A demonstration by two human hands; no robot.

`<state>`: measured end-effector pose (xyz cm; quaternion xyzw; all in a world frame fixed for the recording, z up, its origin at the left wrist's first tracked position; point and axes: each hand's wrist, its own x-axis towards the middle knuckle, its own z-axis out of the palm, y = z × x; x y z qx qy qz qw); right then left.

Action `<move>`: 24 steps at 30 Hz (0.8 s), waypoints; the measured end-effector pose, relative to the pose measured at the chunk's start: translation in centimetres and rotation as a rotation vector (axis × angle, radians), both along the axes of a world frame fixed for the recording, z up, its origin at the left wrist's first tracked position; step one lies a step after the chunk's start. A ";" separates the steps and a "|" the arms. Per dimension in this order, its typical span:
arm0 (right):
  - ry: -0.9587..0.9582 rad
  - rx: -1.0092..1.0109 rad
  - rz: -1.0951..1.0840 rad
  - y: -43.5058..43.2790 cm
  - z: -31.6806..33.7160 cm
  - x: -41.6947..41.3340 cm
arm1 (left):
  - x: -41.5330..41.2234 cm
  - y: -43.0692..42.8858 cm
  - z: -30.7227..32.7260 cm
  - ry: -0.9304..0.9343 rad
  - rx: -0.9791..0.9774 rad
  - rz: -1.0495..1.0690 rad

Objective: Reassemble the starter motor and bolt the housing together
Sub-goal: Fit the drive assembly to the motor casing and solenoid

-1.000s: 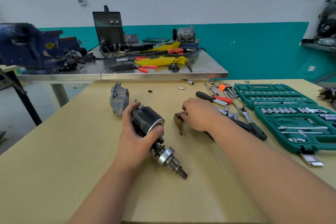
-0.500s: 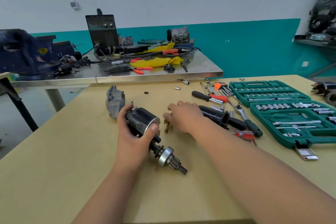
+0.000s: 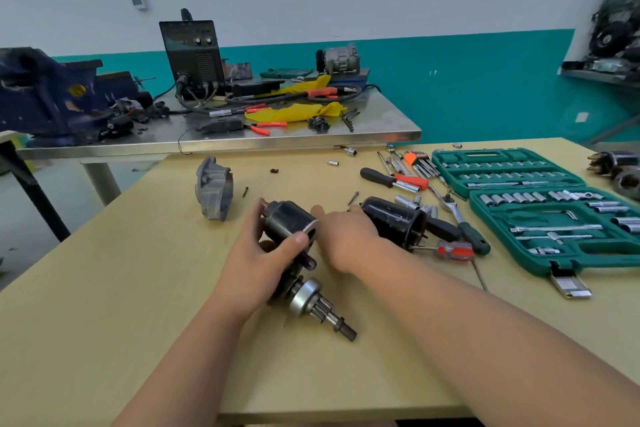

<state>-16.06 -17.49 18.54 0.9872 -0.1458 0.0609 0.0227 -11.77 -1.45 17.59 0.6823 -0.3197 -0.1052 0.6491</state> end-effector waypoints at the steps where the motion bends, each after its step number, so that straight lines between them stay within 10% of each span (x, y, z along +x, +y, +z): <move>1: -0.053 0.003 0.028 -0.2 -0.2 -0.4 | 0.1 -0.1 0.0 0.027 0.019 0.028; 5: -0.298 0.251 -0.039 -1.2 0.2 -2.0 | 0.4 -0.2 -0.3 0.107 0.014 0.115; 11: -0.585 1.663 0.052 -1.4 1.9 -6.3 | 0.5 0.1 -0.1 0.282 -0.090 0.134; 24: -0.397 2.184 0.038 0.0 -0.2 -7.8 | 0.3 0.9 -0.5 0.452 -0.106 0.085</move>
